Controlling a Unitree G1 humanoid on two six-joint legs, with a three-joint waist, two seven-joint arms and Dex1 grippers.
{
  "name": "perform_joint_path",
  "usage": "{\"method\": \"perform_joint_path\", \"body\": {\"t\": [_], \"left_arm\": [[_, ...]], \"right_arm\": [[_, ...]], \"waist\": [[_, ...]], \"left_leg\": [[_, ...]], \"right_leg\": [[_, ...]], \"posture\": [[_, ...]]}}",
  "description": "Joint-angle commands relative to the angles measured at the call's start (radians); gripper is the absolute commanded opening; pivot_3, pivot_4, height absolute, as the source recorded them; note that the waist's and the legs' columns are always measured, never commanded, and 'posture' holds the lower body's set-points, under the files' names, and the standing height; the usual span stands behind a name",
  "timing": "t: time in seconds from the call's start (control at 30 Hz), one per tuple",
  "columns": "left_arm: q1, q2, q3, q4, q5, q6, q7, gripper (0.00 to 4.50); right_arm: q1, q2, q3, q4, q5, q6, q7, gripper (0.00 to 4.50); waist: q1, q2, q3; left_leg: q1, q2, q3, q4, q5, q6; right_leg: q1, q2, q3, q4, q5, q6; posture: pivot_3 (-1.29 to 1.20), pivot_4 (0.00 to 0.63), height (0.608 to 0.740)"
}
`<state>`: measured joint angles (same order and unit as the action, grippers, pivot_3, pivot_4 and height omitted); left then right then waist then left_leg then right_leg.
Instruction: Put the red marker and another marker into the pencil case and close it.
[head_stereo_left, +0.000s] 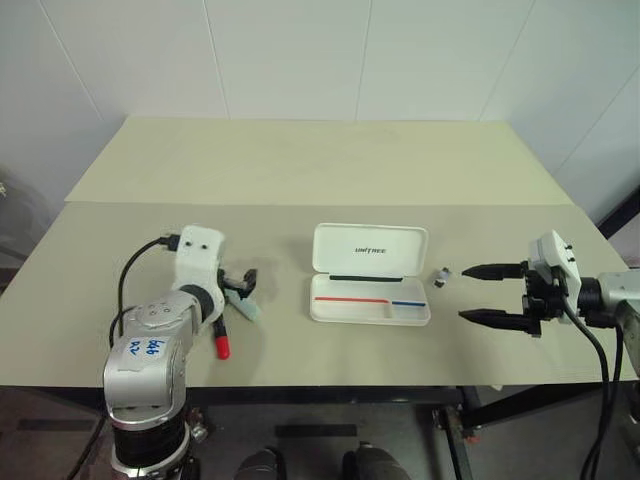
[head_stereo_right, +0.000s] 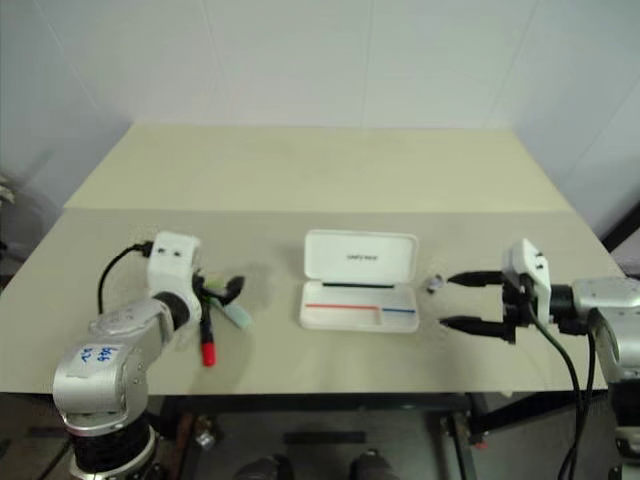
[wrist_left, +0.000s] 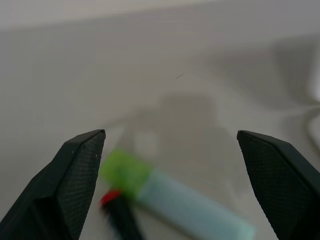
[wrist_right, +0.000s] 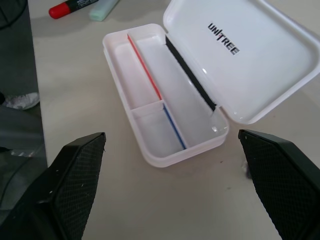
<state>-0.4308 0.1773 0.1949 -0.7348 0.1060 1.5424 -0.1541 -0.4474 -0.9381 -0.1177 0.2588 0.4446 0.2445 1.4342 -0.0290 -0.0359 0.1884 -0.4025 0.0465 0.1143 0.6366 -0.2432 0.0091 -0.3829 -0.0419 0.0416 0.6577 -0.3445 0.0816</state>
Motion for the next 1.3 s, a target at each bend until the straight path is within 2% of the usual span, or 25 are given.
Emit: {"method": "perform_joint_path", "body": {"t": [0.03, 0.2, 0.3, 0.63, 0.8, 1.2, 1.3], "left_arm": [[0.009, -0.067, 0.015, -0.085, 0.050, 0.068, 0.088, 4.48], [0.062, -0.210, 0.023, -0.148, 0.089, 0.072, 0.169, 4.48], [0.084, -0.234, 0.027, -0.157, 0.104, 0.072, 0.190, 4.48], [0.182, -0.198, 0.014, -0.163, 0.105, 0.072, 0.170, 4.48], [0.150, -0.136, 0.018, -0.103, 0.089, 0.072, 0.151, 4.48], [0.101, -0.078, 0.023, -0.019, 0.064, 0.072, 0.127, 0.64], [0.083, -0.060, 0.029, -0.004, 0.053, 0.072, 0.121, 0.57]], "right_arm": [[-0.044, 0.007, 0.013, 0.036, -0.016, -0.026, 0.029, 4.50], [-0.093, 0.009, 0.038, 0.090, -0.037, -0.036, 0.055, 4.50], [-0.112, 0.014, 0.048, 0.114, -0.050, -0.044, 0.065, 4.50], [-0.164, 0.034, 0.070, 0.168, -0.077, -0.065, 0.077, 4.50], [-0.165, 0.046, 0.064, 0.165, -0.080, -0.065, 0.069, 4.50], [-0.127, 0.039, 0.035, 0.130, -0.066, -0.060, 0.046, 4.50], [-0.117, 0.036, 0.030, 0.120, -0.062, -0.058, 0.040, 4.50]], "waist": [[0.001, 0.000, 0.000], [0.002, 0.000, 0.000], [0.002, 0.000, 0.000], [0.000, 0.000, 0.000], [0.001, 0.000, 0.000], [0.001, 0.000, 0.000], [0.001, 0.000, 0.000]], "left_leg": [[0.000, 0.000, 0.000, 0.000, 0.000, 0.000], [0.000, 0.000, -0.002, 0.000, -0.001, -0.003], [0.000, 0.000, -0.003, 0.000, -0.001, -0.004], [0.000, 0.000, -0.004, 0.000, -0.004, -0.007], [0.000, 0.000, -0.005, 0.000, -0.004, -0.007], [0.000, 0.001, -0.006, -0.001, -0.004, -0.007], [0.000, 0.000, -0.006, -0.001, -0.004, -0.007]], "right_leg": [[0.000, 0.000, 0.000, -0.001, 0.000, 0.000], [0.003, -0.001, -0.003, -0.004, 0.000, 0.000], [0.005, 0.000, -0.004, -0.006, 0.000, 0.000], [0.006, 0.000, -0.005, -0.006, -0.001, -0.001], [0.006, 0.000, -0.006, -0.007, -0.001, -0.002], [0.006, 0.000, -0.007, -0.008, -0.001, -0.002], [0.006, -0.001, -0.007, -0.007, -0.001, -0.002]], "posture": [[0.00, 0.150, 0.740], [0.00, 0.150, 0.740], [0.00, 0.150, 0.740], [0.00, 0.150, 0.740], [0.00, 0.150, 0.740], [0.00, 0.150, 0.740], [0.00, 0.150, 0.740]]}}
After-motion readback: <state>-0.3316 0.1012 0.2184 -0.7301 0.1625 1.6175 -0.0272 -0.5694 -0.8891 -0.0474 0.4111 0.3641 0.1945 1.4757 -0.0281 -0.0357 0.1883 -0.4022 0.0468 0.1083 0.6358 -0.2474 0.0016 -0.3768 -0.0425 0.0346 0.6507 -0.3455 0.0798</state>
